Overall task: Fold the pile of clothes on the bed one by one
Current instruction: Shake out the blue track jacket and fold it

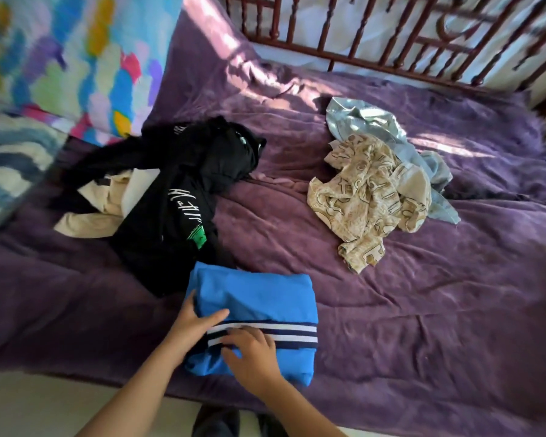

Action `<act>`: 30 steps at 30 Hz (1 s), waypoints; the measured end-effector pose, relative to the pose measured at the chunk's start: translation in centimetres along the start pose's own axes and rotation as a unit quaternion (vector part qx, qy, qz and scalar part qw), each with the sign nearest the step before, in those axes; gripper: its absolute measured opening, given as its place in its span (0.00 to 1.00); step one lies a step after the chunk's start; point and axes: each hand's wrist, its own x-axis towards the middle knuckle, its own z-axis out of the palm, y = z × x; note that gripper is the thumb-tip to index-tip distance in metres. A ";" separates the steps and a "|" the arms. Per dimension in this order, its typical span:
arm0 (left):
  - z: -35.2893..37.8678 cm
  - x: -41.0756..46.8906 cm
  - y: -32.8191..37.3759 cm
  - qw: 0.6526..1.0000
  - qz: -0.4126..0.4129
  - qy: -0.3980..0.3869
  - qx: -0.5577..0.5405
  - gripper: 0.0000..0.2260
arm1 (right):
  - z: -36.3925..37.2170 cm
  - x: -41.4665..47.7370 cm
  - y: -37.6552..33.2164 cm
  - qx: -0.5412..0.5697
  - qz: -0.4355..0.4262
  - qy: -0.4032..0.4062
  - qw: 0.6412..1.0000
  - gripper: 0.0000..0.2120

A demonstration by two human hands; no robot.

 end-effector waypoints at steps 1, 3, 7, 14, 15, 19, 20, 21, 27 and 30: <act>0.5 0.2 0.0 0.998 0.028 0.029 0.045 0.22 | 0.3 -0.2 0.5 0.002 -0.016 0.000 1.000 0.23; 1.4 0.5 0.7 0.989 0.049 0.085 0.114 0.21 | 0.4 -0.6 1.6 0.034 -0.058 0.101 0.993 0.19; 0.1 1.5 0.9 0.974 0.080 0.130 0.168 0.25 | -0.8 -1.0 5.2 -0.077 -0.066 0.315 0.944 0.16; -0.6 -1.1 -2.9 0.704 0.471 0.197 0.494 0.27 | 1.7 -0.8 7.4 -0.272 0.043 0.099 0.956 0.70; -0.1 -1.3 -4.0 0.658 0.520 0.134 0.527 0.30 | 1.9 -0.5 7.3 -0.274 0.037 0.085 0.957 0.72; -1.3 0.2 -7.6 0.649 0.365 -0.022 0.668 0.63 | 1.9 0.4 8.0 -0.293 0.025 0.036 0.955 0.72; -1.8 0.6 -7.9 0.674 0.310 -0.039 0.670 0.69 | 1.9 0.4 8.2 -0.306 0.019 0.021 0.952 0.70; -2.2 1.1 -8.2 0.688 0.282 -0.047 0.667 0.72 | 2.1 0.5 8.5 -0.313 0.011 0.014 0.950 0.69; -2.2 2.8 -8.2 0.690 0.269 -0.063 0.669 0.67 | 2.3 2.5 9.7 -0.336 -0.008 0.073 0.939 0.77; -2.3 3.4 -7.5 0.669 0.294 -0.051 0.681 0.58 | 1.4 3.2 10.2 -0.378 -0.008 0.077 0.922 0.70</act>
